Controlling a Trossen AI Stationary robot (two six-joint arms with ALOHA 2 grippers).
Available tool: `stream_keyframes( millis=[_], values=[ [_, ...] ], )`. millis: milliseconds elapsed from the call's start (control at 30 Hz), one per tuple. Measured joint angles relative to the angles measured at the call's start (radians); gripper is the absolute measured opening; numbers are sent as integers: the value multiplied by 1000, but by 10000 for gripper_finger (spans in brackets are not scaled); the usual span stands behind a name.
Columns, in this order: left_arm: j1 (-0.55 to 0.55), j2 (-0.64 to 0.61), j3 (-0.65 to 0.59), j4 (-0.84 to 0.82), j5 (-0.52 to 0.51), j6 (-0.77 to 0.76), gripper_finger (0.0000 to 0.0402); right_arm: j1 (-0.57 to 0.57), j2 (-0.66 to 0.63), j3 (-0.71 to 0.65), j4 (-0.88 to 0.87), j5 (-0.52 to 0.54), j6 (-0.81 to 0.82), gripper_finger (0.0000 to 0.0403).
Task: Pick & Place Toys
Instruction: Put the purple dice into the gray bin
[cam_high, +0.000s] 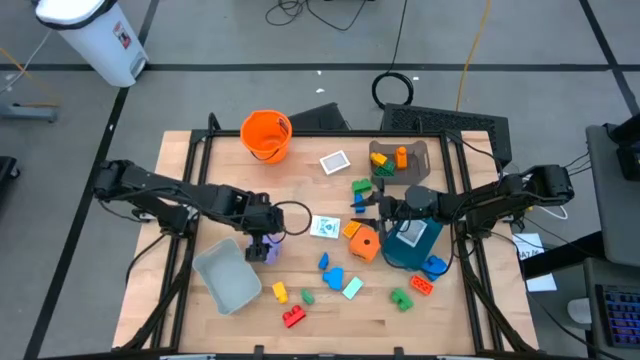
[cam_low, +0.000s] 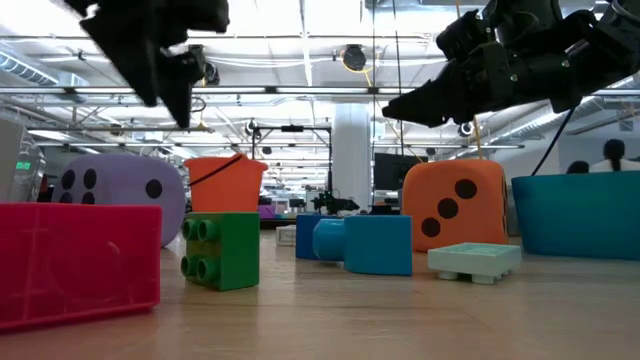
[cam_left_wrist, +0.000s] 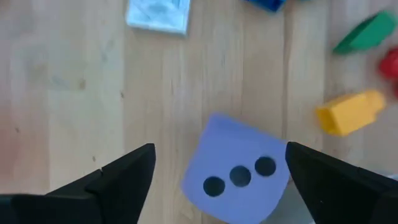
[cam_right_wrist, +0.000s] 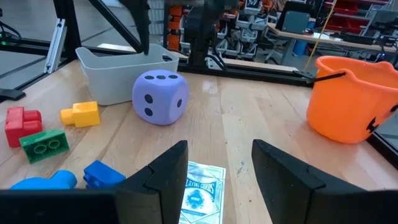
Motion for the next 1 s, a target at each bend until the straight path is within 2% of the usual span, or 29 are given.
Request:
stream_keyframes(
  millis=[133,700,1000],
  values=[
    [-3,15,-18,-11,-1,-9,396,0,0,0,0,0,0,171],
    [2,29,-33,-27,-27,-36,388,0,0,0,-5,0,-1,171],
    [-65,63,-32,-30,0,70,388,0,0,0,-6,0,-1,171]
  ],
)
